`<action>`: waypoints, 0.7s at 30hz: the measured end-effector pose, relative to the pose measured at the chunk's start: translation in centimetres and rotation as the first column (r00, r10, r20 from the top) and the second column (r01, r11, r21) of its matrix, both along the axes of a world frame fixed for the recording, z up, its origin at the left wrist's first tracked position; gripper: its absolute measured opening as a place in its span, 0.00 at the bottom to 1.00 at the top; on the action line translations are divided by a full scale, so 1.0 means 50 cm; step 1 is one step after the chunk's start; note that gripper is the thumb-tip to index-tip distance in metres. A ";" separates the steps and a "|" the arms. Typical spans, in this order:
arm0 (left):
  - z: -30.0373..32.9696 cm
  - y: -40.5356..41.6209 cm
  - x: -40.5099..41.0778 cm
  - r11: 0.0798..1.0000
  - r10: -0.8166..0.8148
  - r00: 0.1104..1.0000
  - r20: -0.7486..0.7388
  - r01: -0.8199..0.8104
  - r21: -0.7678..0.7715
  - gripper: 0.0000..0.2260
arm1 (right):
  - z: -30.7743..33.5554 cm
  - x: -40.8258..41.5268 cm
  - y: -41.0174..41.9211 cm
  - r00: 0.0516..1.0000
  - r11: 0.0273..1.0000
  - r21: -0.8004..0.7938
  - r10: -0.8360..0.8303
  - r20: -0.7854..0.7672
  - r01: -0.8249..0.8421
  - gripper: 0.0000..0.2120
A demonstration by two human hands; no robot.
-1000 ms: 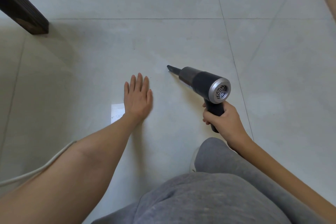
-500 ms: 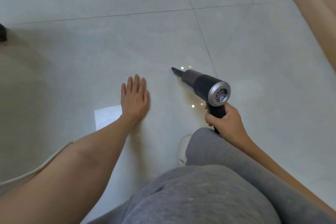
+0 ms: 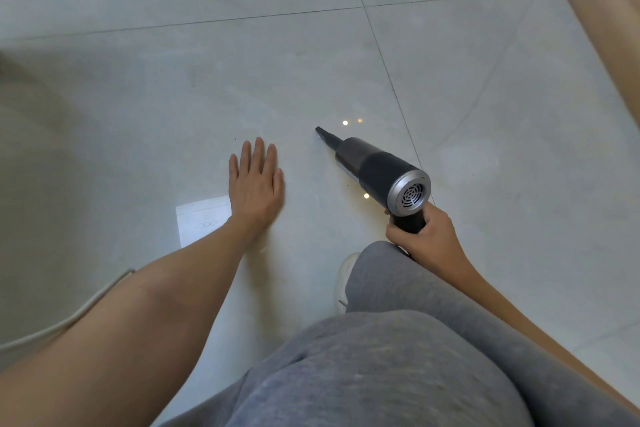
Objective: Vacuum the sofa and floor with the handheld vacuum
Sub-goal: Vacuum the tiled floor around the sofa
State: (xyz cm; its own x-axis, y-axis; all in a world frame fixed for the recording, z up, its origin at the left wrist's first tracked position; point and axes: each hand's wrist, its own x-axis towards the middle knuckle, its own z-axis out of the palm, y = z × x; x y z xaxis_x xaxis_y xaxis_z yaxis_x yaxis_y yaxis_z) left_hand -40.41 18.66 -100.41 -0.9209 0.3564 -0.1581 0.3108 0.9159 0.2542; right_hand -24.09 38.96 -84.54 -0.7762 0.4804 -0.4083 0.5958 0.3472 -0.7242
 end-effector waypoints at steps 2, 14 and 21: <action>0.002 0.001 0.001 1.000 0.002 1.000 -0.001 -0.002 0.002 0.24 | 0.001 0.000 -0.001 1.000 1.000 0.003 -0.007 -0.008 0.007 0.10; 0.006 0.004 0.004 1.000 -0.002 1.000 0.010 0.002 -0.015 0.24 | 0.000 -0.009 0.001 0.997 0.993 -0.093 -0.075 -0.007 0.075 0.09; 0.007 0.005 0.003 1.000 0.004 1.000 0.005 -0.004 -0.009 0.24 | -0.012 -0.020 0.029 0.980 0.983 -0.047 -0.182 -0.081 0.179 0.10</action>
